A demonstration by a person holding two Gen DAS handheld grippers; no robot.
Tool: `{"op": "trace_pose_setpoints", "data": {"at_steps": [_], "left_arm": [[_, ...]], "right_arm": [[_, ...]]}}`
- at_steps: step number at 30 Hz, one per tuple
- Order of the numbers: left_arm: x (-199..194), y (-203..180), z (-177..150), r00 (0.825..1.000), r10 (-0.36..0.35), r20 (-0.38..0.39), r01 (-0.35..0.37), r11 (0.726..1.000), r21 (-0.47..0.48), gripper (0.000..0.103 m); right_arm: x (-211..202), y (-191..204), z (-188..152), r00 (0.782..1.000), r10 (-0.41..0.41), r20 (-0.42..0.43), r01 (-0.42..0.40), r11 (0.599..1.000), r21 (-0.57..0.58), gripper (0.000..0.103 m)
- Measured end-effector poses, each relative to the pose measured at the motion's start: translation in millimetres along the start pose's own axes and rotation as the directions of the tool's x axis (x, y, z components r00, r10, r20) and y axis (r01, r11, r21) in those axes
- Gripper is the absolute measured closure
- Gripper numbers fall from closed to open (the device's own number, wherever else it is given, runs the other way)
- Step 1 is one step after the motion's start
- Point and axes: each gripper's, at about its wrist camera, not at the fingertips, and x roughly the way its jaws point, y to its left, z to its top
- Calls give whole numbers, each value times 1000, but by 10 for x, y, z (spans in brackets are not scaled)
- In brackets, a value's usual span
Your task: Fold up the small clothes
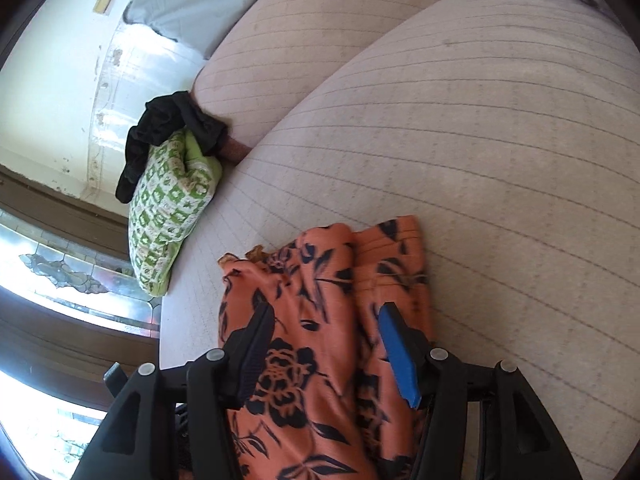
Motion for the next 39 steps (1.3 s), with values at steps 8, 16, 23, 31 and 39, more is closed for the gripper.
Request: {"op": "trace_pose_setpoints", "data": {"at_steps": [8,16,23,31,39], "left_arm": [[-135,148,34,988,-154,21,156,985,-74,0],[-225,-66,-5,981,-192,28,192,981,2,0],[-228,-233,-14,984,-176,38,174,983,59,0],[-193,-277,-15,983,-181,36,179,983,53,0],[-168,-368,-11,981,-193,32,191,980,60,0]], "right_arm": [[-218,-320,-180,999,-41,-32,44,997,67,36],[-245,-511,-338,996,-18,-88,26,995,97,34],[-17,-602,-304,986,60,-155,-40,991,130,32],[153,-618,-270,970,172,-171,-143,976,166,31],[350,-360,-295,958,200,-205,-179,977,114,23]]}}
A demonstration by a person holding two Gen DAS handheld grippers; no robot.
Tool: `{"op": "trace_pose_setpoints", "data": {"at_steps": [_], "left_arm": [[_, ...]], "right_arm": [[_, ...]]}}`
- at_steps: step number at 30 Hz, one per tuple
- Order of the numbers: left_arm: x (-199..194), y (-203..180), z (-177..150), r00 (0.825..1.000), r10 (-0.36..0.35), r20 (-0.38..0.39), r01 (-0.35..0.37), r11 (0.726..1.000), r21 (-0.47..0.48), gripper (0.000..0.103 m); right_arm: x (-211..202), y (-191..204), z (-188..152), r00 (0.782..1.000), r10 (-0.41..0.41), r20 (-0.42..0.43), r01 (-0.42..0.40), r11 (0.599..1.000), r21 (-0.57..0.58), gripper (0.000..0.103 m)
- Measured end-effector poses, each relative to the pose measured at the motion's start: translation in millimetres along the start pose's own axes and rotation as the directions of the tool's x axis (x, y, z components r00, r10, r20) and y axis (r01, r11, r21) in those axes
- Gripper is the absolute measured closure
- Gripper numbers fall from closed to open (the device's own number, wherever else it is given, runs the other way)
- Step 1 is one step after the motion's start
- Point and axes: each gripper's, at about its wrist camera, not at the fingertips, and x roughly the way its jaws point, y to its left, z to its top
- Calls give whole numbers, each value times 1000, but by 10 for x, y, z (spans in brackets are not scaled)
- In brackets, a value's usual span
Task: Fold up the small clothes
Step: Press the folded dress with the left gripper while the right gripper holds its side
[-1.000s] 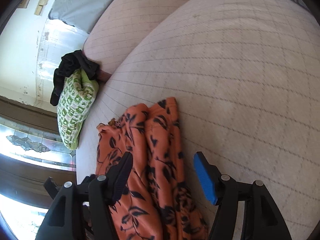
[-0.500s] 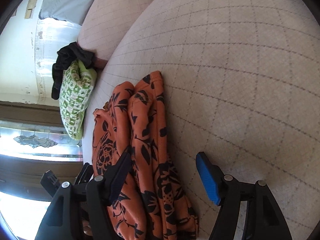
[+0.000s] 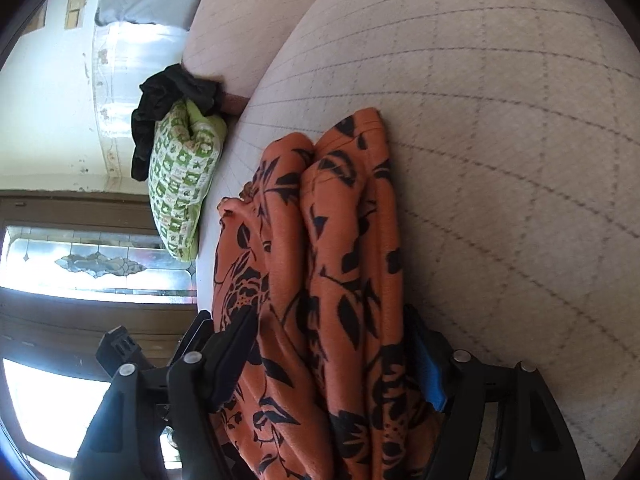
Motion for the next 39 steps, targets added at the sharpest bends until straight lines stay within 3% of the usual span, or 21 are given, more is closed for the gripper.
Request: {"op": "trace_pose_setpoints", "data": {"at_steps": [17,21,26,39], "left_arm": [[132,-79,6,995,-81,-53,80,997,-17,0],[177,-82,7,993,-98,-71,97,995,-25,0],[236,-53,13,987,-126,-97,122,992,-44,0],[274,-25,-11,979,-173,-109,169,984,-46,3]], "right_arm": [[86,47,-27,998,52,47,-51,999,-15,21],[98,45,-21,998,44,50,-43,999,-12,26],[110,-61,21,998,30,48,-31,999,14,48],[166,0,9,998,19,53,-18,1000,-22,48]]}}
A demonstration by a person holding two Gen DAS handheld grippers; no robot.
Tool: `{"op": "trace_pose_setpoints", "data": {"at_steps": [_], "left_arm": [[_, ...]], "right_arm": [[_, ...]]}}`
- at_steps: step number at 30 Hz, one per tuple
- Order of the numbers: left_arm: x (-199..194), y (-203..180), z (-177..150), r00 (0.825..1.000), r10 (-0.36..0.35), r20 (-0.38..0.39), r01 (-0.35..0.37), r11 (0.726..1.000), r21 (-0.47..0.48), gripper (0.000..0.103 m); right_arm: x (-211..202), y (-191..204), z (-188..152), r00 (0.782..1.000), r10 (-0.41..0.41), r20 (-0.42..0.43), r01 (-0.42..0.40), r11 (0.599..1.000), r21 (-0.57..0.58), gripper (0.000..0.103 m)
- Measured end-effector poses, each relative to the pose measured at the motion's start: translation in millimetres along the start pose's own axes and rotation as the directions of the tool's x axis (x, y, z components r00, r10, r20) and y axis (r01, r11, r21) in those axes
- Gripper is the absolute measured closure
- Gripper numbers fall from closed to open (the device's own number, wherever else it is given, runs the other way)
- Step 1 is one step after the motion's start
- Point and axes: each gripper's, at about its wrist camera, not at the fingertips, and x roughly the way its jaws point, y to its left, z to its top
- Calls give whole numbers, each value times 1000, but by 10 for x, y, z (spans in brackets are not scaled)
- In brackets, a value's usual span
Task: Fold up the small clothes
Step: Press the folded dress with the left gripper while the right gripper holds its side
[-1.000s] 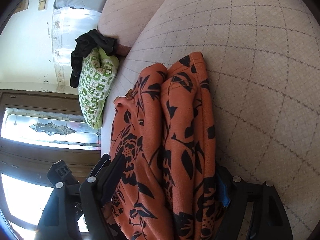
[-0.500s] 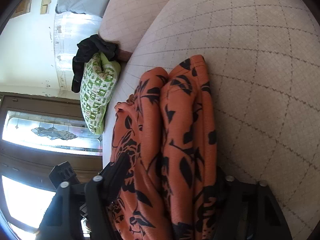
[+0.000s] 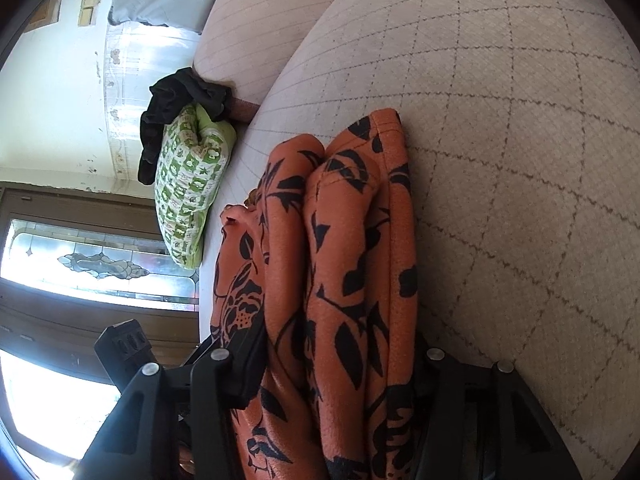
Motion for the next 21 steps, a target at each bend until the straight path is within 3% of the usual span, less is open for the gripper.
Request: {"op": "trace_pose_setpoints", "data": {"at_steps": [13,21], "left_arm": [[-29,-45,-19,1000,-29,11,29,999,31,18],[-13,-79,-23,999,-36,12,35,999,34,21]], "right_arm": [[38,47,-15,1000,-9,5,9,1000,-16,49],[66,53,1,1000,-8,4,8,1000,-14,49]]}}
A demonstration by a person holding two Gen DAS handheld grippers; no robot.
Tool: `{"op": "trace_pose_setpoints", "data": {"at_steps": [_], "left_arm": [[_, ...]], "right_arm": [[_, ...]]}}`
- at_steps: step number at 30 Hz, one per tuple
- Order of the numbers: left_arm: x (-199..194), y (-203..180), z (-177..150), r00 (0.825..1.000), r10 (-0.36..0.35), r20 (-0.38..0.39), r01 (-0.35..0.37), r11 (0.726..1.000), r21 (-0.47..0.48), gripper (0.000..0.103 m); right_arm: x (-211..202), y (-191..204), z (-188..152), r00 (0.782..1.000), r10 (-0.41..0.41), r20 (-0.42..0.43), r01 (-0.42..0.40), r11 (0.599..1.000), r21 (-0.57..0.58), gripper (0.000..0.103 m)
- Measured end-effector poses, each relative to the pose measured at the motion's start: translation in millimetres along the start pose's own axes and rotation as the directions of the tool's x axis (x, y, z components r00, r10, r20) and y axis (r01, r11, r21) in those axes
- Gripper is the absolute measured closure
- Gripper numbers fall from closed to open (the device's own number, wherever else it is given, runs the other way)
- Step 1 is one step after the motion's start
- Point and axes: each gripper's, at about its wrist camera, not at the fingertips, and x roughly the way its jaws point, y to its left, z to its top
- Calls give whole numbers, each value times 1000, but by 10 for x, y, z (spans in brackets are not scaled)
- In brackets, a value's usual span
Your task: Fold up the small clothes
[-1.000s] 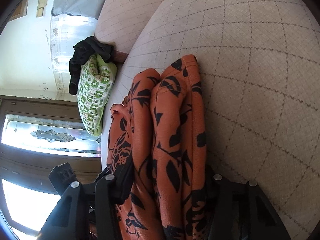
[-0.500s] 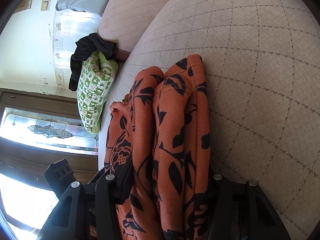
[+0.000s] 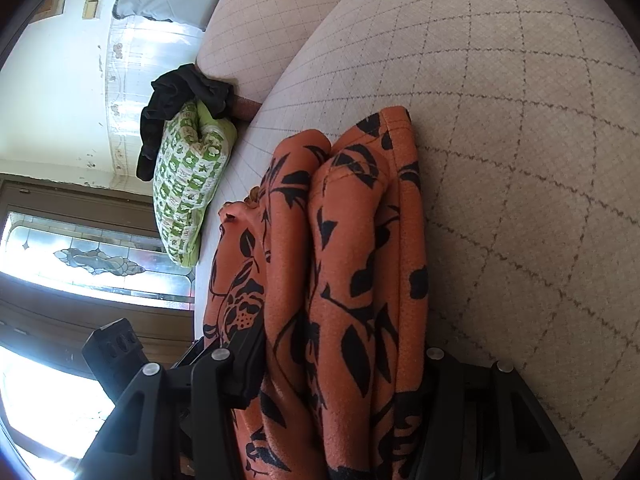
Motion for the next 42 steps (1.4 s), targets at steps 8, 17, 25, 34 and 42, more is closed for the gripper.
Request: {"op": "trace_pose_setpoints", "data": {"at_steps": [8,17,25,34,42], "left_arm": [[26,47,17,1000,-14,-23,14,1000,-13,18],[15,37,-4,1000,-16,-12,16,1000,6,22],[-62,31,-21,1000,-13,15,13,1000,16,42],[-198,135,1,999,-40,22,40,999,-15,53],[-339,170,-7,999,-30,43,30,999,-11,57]], "right_arm": [[3,-35,16,1000,10,-7,-10,1000,2,49],[-7,18,12,1000,-7,-5,7,999,-41,45],[-16,181,-13,999,-39,-1,38,996,-81,49],[-39,493,-76,999,-23,32,26,991,-129,49],[5,804,-125,998,-4,61,15,985,-173,49]]}}
